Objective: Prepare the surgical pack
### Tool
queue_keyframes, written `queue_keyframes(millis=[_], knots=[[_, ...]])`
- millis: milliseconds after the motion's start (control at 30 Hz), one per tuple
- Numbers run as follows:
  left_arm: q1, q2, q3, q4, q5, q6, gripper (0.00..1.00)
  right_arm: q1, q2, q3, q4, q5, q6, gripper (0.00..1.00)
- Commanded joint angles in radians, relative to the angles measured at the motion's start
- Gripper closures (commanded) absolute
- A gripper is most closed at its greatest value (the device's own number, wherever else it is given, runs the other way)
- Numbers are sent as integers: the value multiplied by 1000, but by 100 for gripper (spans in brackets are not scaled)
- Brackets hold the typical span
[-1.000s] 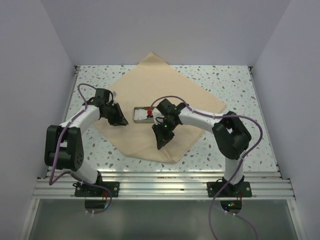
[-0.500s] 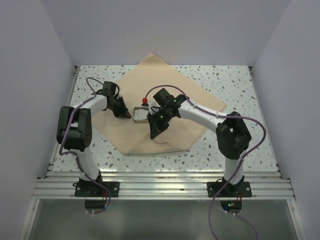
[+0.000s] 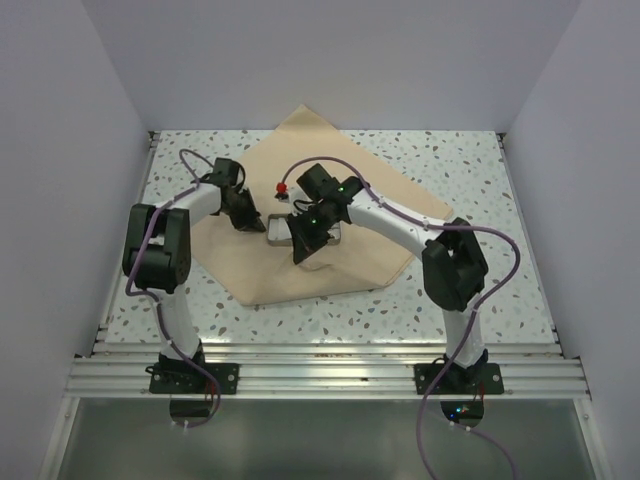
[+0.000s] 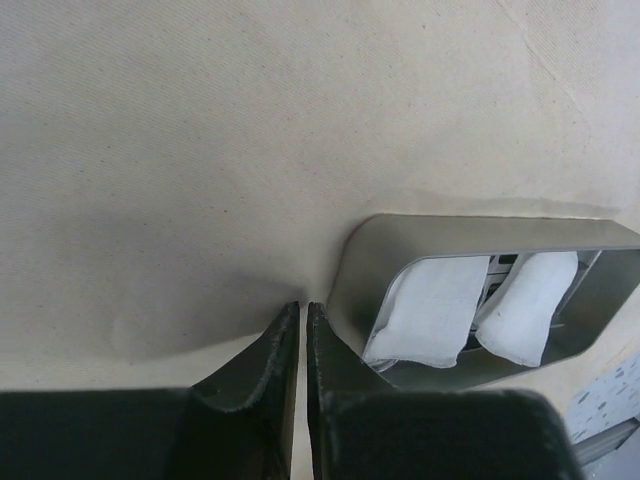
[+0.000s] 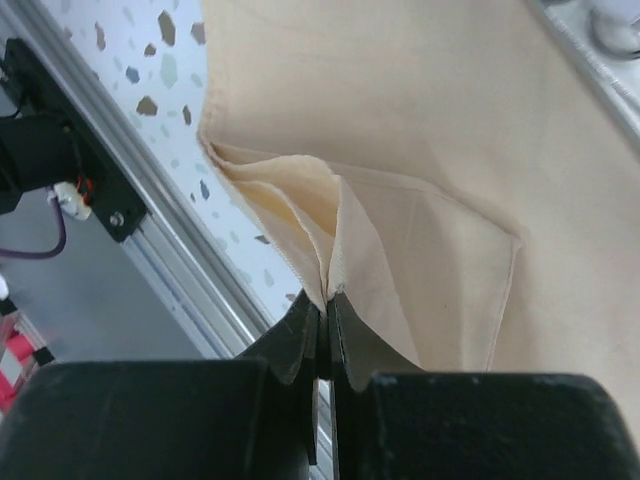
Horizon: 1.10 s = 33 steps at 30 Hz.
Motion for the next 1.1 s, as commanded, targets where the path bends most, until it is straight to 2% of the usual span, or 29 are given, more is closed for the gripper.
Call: queue_keyframes(millis=[0, 200, 367, 633, 900, 1067], knots=[[-4, -63, 40, -15, -93, -5, 89, -7, 11, 106, -4, 123, 26, 100], [35, -253, 26, -28, -216, 16, 76, -37, 75, 207, 74, 289, 75, 100], [65, -334, 130, -127, -288, 105, 71, -79, 128, 296, 131, 379, 112, 100], [70, -370, 107, -221, -386, 258, 72, -156, 292, 512, 107, 402, 109, 100], [75, -419, -15, -167, -359, 228, 73, -188, 437, 699, 96, 367, 102, 100], [79, -396, -17, -178, -348, 229, 73, -192, 474, 710, 134, 350, 105, 100]])
